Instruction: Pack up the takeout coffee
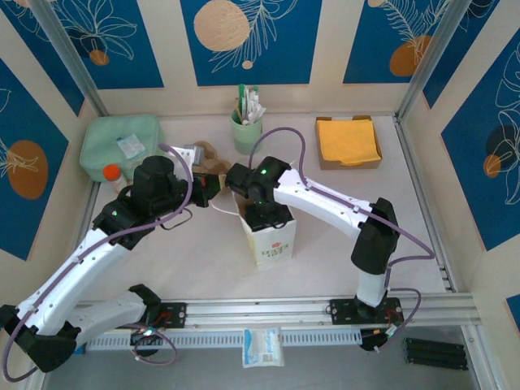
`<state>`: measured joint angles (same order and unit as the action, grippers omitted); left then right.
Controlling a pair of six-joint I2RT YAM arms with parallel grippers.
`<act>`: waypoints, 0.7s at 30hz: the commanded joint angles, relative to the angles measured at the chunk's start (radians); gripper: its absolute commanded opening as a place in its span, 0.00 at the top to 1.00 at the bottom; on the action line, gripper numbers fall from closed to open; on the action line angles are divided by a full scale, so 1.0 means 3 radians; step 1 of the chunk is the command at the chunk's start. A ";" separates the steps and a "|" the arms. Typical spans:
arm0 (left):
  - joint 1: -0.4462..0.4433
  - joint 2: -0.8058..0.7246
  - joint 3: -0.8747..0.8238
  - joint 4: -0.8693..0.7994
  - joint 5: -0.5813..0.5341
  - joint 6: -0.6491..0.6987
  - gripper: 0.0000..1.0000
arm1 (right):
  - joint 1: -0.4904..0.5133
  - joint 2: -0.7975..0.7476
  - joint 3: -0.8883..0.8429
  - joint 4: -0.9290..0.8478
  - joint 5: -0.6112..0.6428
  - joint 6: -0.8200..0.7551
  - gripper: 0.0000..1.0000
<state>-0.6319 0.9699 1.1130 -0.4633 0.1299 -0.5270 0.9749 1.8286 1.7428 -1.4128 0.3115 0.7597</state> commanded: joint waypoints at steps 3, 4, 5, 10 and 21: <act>0.0026 -0.0017 -0.0048 0.0050 -0.0004 -0.0035 1.00 | 0.0007 -0.0110 -0.0099 0.0079 -0.0057 0.0106 0.35; 0.0026 -0.0024 -0.0044 0.0048 -0.0006 -0.0038 1.00 | 0.0004 -0.0109 -0.0115 0.0086 -0.0066 0.0112 0.35; 0.0025 -0.0027 -0.0046 0.0046 -0.0006 -0.0042 1.00 | 0.0001 -0.0117 -0.0131 0.0101 -0.0064 0.0111 0.35; 0.0026 -0.0034 -0.0050 0.0046 -0.0008 -0.0043 1.00 | -0.0003 -0.0123 -0.0169 0.0123 -0.0077 0.0111 0.35; 0.0026 -0.0024 -0.0060 0.0056 -0.0007 -0.0042 1.00 | -0.0017 -0.0123 -0.0189 0.0133 -0.0083 0.0106 0.35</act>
<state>-0.6319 0.9695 1.1038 -0.4591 0.1299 -0.5270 0.9737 1.8267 1.6989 -1.3716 0.3054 0.7712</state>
